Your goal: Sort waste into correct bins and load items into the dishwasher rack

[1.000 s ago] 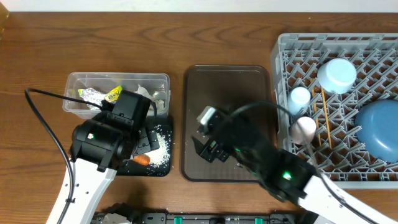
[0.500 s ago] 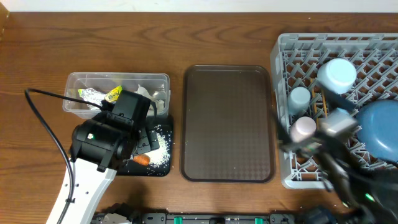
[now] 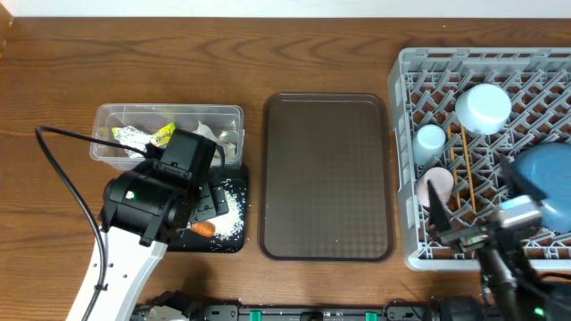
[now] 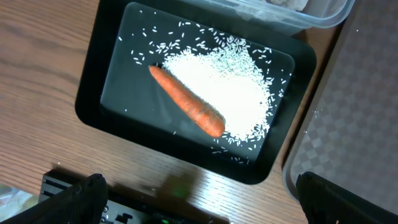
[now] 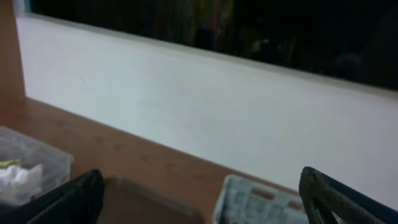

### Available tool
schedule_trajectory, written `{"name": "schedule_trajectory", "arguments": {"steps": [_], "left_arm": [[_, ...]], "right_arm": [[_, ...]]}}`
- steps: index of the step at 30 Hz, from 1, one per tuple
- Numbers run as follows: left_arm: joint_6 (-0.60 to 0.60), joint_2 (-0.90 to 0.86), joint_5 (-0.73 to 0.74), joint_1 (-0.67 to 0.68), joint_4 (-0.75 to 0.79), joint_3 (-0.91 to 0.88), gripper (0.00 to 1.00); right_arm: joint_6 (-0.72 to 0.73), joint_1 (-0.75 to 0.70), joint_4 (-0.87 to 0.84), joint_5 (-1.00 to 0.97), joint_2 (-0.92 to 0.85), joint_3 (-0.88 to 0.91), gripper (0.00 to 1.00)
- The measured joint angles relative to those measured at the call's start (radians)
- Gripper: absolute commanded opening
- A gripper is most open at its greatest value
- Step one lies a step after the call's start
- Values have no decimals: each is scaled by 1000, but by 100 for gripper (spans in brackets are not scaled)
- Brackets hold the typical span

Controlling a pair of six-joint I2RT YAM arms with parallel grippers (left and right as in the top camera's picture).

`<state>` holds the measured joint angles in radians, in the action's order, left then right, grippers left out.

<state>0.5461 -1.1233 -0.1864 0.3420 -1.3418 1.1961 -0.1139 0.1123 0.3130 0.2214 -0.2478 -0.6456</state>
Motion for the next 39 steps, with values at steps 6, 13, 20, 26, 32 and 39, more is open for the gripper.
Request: {"name": "schedule_trajectory", "arguments": {"steps": [6, 13, 20, 26, 32, 39], "left_arm": [[0, 0, 0, 0, 0, 0, 100], [0, 0, 0, 0, 0, 0, 100], [0, 0, 0, 0, 0, 0, 100], [0, 0, 0, 0, 0, 0, 100], [0, 0, 0, 0, 0, 0, 100], [0, 0, 0, 0, 0, 0, 100]], "right_arm": [[107, 0, -430, 10, 112, 346, 99], [144, 0, -697, -56, 144, 517, 99], [134, 0, -546, -95, 154, 538, 99], [129, 0, -447, -99, 225, 631, 99], [101, 0, -286, -98, 235, 639, 99], [15, 0, -253, -99, 236, 639, 99]]}}
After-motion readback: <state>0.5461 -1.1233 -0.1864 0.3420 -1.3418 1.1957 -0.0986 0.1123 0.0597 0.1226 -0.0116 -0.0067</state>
